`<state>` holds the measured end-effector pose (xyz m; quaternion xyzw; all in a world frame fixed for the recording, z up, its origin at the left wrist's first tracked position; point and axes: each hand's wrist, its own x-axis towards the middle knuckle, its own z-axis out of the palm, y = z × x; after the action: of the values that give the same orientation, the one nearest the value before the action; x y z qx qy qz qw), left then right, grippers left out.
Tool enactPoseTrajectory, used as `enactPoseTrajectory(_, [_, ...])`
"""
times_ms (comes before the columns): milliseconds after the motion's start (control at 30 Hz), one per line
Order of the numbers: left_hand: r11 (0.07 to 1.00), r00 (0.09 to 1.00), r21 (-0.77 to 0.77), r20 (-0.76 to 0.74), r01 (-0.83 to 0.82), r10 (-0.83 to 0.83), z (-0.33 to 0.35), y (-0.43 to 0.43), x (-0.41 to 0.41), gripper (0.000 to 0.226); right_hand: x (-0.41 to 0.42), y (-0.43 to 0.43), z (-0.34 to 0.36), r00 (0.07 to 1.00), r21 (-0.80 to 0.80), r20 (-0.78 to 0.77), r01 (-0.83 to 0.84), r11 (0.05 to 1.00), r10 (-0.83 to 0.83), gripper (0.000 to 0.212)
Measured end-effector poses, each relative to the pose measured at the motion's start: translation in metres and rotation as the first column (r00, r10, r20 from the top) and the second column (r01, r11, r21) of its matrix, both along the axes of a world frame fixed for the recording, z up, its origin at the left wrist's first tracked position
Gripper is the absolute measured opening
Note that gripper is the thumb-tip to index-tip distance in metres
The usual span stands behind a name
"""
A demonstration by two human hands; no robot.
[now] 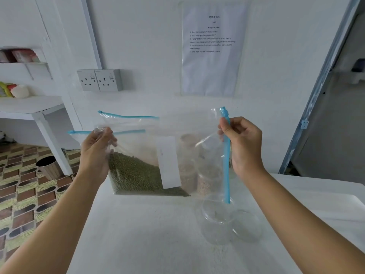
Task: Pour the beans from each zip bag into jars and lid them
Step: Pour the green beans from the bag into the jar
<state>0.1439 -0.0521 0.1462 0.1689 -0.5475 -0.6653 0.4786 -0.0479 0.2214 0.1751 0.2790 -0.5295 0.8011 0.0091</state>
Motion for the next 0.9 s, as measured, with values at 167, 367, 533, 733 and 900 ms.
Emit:
enactPoseTrajectory(167, [0.998, 0.999, -0.066, 0.039, 0.0, 0.003, 0.007, -0.003, -0.006, 0.032, -0.002, 0.001, -0.009, 1.0, -0.042, 0.008, -0.006, 0.999, 0.007, 0.025])
enactPoseTrajectory(367, [0.993, 0.997, -0.119, 0.071, -0.002, 0.011, 0.016, -0.001, -0.01, 0.032, -0.006, 0.002, -0.019, 0.997, -0.099, 0.078, 0.022, 0.995, -0.015, 0.023])
enactPoseTrajectory(533, [0.985, 0.998, -0.17, 0.063, 0.011, 0.0, 0.018, 0.004, -0.01, 0.036, -0.008, 0.007, -0.029, 0.984, -0.131, 0.178, 0.033, 0.991, -0.009, 0.02])
enactPoseTrajectory(733, [0.979, 0.998, -0.202, 0.069, 0.009, 0.006, 0.019, 0.009, -0.007, 0.032, -0.008, 0.013, -0.036, 0.976, -0.152, 0.218, 0.032, 0.988, 0.002, 0.018])
enactPoseTrajectory(900, [0.967, 0.996, -0.254, 0.085, 0.01, 0.012, 0.021, 0.011, 0.001, 0.024, -0.006, 0.017, -0.037, 0.976, -0.165, 0.216, 0.025, 0.986, 0.011, 0.016])
